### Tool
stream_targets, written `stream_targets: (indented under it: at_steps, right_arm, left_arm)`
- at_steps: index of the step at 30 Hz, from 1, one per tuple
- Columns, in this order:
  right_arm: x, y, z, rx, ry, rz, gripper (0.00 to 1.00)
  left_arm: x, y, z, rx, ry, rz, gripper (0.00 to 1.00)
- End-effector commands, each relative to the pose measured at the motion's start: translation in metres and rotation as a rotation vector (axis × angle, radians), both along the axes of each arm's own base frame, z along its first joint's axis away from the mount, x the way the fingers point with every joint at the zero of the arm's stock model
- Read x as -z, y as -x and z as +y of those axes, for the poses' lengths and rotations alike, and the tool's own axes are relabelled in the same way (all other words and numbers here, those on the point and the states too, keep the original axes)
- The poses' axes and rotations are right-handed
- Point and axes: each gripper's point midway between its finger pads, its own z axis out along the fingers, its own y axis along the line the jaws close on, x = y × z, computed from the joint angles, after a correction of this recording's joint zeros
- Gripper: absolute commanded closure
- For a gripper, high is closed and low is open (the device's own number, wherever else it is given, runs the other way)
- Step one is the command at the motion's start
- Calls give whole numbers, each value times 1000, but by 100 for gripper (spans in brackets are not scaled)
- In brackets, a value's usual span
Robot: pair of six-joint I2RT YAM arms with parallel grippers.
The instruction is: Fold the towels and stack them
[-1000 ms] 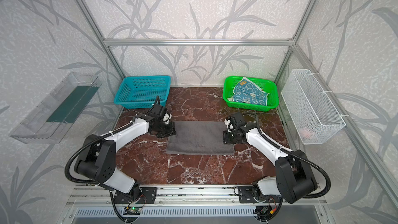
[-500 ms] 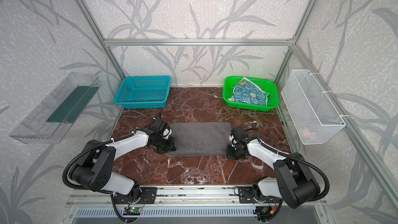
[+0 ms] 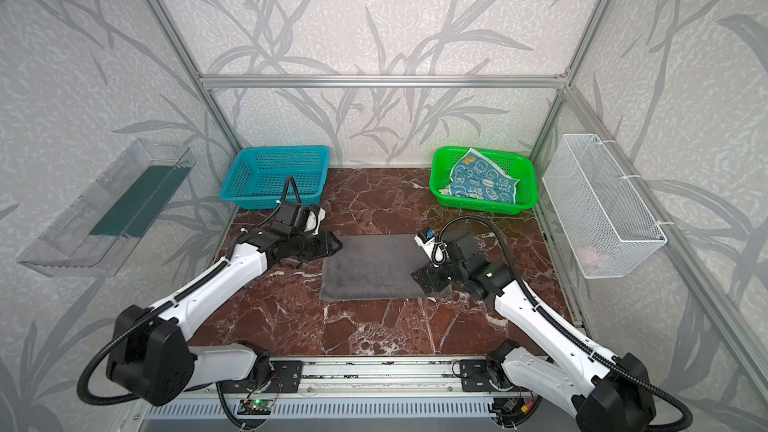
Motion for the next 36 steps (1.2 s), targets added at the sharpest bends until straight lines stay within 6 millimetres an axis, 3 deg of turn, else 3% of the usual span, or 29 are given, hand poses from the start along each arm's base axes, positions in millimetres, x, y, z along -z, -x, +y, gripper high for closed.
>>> stream_targets:
  at_steps: [1,4,7,13,16,18,26,36]
  right_arm:
    - [-13,-4,21,-221,136,-169,1]
    - [-8,-4,47,-373,224,-203,0]
    - [7,-3,78,-516,278,-220,0]
    - [33,1,134,-706,256,-198,0]
    - [45,3,153,-760,260,-188,0]
    - [52,6,163,-783,250,-176,0]
    - [83,3,191,-757,254,-158,0]
    - [124,-11,184,-681,411,-98,3]
  left_arm:
    - [-20,-5,28,-93,-78,-74,39]
    - [-36,-10,51,-175,-51,-111,29]
    - [-39,-11,72,-233,-15,-107,18]
    - [-22,-3,103,-297,-53,-46,9]
    - [-10,0,114,-334,-46,-19,1]
    - [-3,1,121,-363,-32,-2,1]
    - [19,7,139,-430,4,45,1]
    - [27,7,142,-432,18,62,1]
